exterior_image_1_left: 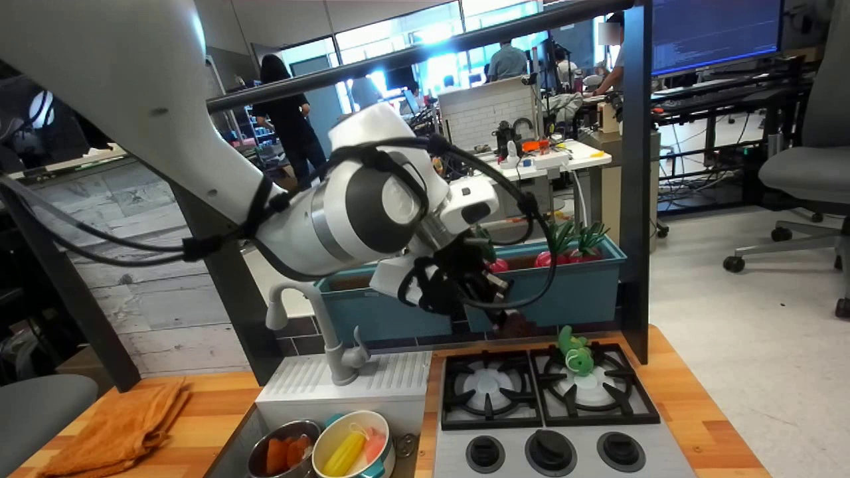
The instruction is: Pick the objects on the counter and the stove and put them in the pots in the sink, then wipe the counter with the cloth
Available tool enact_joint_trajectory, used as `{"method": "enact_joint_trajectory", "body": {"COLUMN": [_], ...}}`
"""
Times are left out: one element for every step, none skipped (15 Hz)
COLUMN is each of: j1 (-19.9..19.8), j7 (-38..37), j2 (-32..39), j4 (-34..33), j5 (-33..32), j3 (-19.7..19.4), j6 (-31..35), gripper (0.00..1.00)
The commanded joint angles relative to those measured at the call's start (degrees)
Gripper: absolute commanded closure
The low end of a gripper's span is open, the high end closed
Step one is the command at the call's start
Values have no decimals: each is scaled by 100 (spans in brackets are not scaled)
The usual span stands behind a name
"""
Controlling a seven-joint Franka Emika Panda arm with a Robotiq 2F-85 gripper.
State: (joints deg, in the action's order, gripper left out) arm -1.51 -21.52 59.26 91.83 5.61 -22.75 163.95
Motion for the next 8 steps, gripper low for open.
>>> {"method": "enact_joint_trajectory", "body": {"j1": [-335,-429,-505,-638,-749,-888,-985,-1102], "j7": [1296,1610,1875,2140,2374,2622,2817,3027], "j2": [-1419,-1707,-1988,-2233,-2454,-2666,-2831,-2934], "j4": [1374,1646,1927,2215,2528,2850,3172,3391], "j5": [-268,-283,-298,-273,-228,-172,-111,-69], "j3": [624,791,973,1219,1470,1739,2012,2265], "j6": [264,252,196,231,293,309,347,309], "gripper": [99,99,99,99,99,99,99,99]}}
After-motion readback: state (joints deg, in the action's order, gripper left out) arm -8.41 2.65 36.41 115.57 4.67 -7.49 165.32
